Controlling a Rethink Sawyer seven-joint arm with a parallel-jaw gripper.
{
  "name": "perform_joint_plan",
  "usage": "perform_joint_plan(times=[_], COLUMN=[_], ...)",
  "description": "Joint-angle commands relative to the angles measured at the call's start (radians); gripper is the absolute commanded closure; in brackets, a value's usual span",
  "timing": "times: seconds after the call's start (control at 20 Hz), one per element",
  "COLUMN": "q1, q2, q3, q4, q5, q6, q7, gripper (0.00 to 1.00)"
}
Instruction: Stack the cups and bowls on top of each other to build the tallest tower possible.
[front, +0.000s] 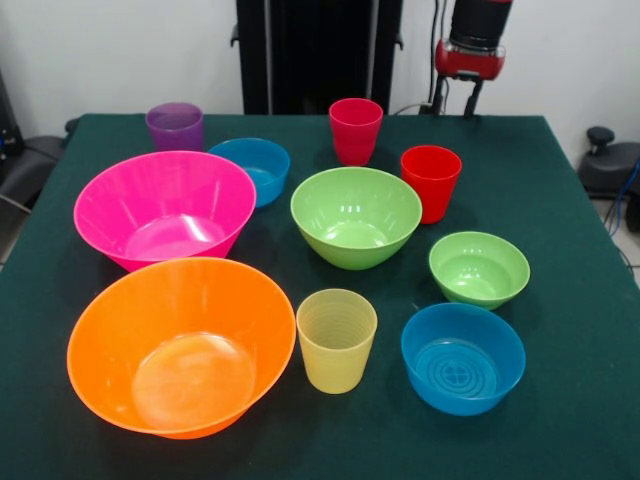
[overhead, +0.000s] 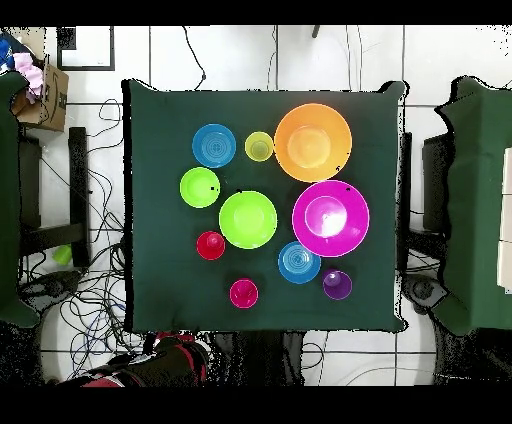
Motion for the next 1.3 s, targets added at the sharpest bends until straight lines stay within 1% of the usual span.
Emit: perform_joint_plan(times=[0.05,0.25,0.7,1.0,1.15,1.3], q1=[-0.026,-0.017,-0.022,-0.021,-0.024,-0.015], q2=[0.109,0.099,0.099,0.067,0.087,0.102], q3=[0.08,0.076,0.079,0.078,0.08,0.08], q4=[-0.229,-0.222,-0.223,-0.207,-0.216,-0.219], q5=[0.04,0.049,0.045,0.046,0.042,0.056], q6=[0.0,0.009,0.011,0.05,0.026,0.01], q7=[0.067,0.069,0.067,0.061,0.064,0.075], gripper=[0.0,0.0,0.0,0.0,0.0,0.0])
